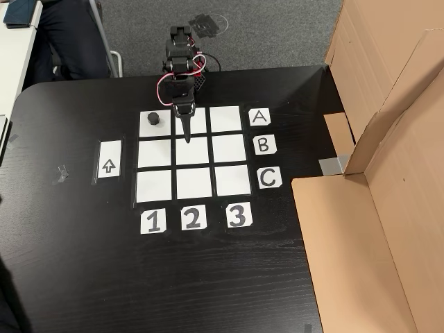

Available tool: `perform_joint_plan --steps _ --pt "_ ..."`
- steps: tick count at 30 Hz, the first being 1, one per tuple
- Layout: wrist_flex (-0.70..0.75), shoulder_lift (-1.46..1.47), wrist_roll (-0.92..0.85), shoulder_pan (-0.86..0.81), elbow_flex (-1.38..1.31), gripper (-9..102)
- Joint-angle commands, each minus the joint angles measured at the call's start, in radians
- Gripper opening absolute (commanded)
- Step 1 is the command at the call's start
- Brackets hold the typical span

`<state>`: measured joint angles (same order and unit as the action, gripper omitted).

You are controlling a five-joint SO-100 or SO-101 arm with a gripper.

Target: Pick up a new token and place it in the grid on square A1.

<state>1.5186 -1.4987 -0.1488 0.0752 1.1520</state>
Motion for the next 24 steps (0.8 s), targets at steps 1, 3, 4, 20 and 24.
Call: perform_joint_plan --steps 1,3,4,20,24 --pt "-0.041 -0.127 0.005 0.008 0.071 30" --pt "-0.069 -0.183 0.005 0.008 0.13 30" --pt "-0.087 -0.216 0.005 0.008 0.169 30" --pt "-0.339 -0.716 -0.018 -0.058 0.666 30" --pt "-0.376 -0.801 -0.025 -0.078 0.729 31"
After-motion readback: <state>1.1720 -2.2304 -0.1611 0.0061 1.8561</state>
